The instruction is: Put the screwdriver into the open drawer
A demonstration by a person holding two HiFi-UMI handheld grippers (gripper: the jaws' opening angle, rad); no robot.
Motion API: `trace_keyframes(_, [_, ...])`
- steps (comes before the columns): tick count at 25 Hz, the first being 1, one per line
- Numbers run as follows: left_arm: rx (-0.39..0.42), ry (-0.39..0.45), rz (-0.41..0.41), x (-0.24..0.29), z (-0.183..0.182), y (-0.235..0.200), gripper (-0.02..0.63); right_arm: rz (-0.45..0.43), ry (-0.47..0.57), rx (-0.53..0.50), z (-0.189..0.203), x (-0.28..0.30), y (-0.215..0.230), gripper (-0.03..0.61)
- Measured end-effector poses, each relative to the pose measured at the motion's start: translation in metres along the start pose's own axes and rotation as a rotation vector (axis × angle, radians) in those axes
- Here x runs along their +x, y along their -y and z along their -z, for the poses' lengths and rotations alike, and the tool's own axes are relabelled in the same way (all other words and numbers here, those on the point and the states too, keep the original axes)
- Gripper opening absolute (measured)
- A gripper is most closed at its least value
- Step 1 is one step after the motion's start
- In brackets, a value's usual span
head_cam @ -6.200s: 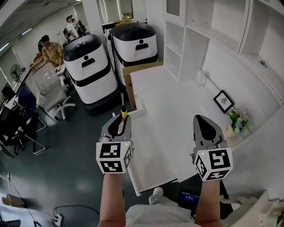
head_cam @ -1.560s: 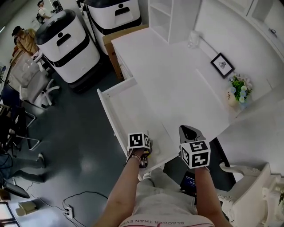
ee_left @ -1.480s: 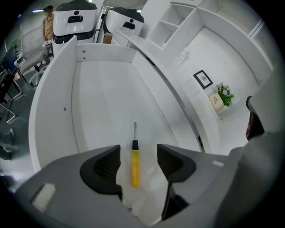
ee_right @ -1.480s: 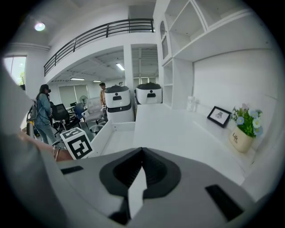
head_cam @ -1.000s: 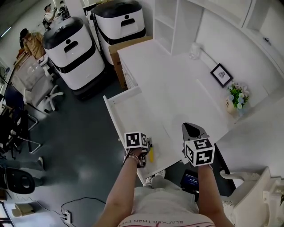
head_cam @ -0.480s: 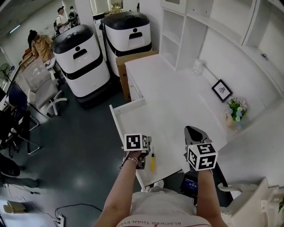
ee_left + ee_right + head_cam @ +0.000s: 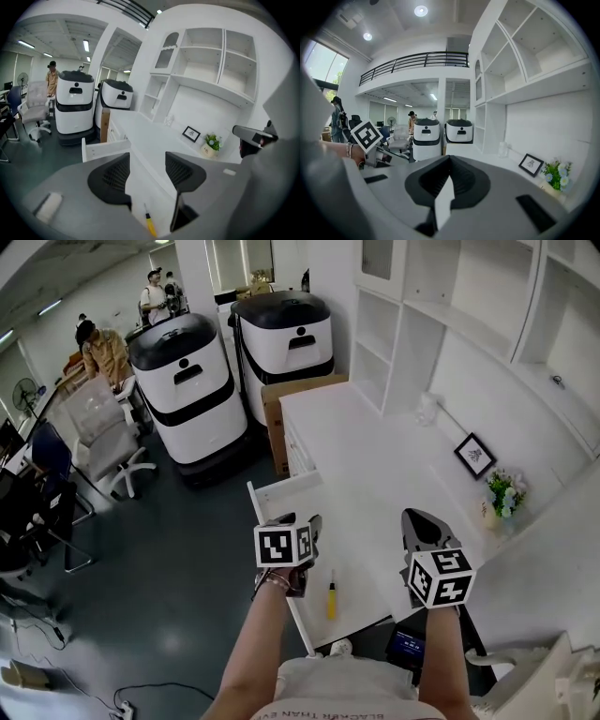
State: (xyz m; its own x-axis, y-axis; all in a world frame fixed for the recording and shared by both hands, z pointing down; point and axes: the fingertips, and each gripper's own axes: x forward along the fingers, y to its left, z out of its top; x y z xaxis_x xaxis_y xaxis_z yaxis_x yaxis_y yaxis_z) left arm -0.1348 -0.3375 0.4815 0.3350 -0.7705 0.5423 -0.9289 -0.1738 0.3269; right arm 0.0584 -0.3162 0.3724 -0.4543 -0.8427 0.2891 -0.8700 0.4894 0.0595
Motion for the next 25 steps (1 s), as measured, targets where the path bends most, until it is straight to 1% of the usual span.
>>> trace_keyframes(5, [0.073,0.143,-0.007,-0.037,-0.047,0.005,0.242,0.013,0.076,0.002,-0.033,-0.012,0.0,0.003])
trace_keyframes(12, [0.193,0.39,-0.024,-0.095,-0.112,0.02,0.232,0.021,0.166,-0.074,-0.077,-0.028,-0.009,0.003])
trace_keyframes(17, [0.274,0.547,-0.045,-0.135,-0.144,0.033,0.19,0.007,0.238,-0.079,-0.107,-0.043,-0.016,0.003])
trace_keyframes(22, [0.344,0.657,-0.058,-0.166,-0.162,0.046,0.099,0.009,0.293,-0.135,-0.132,-0.055,-0.022,0.003])
trace_keyframes(25, [0.394,0.708,-0.071,-0.179,-0.169,0.053,0.061,0.015,0.32,-0.171,-0.143,-0.058,-0.025,0.003])
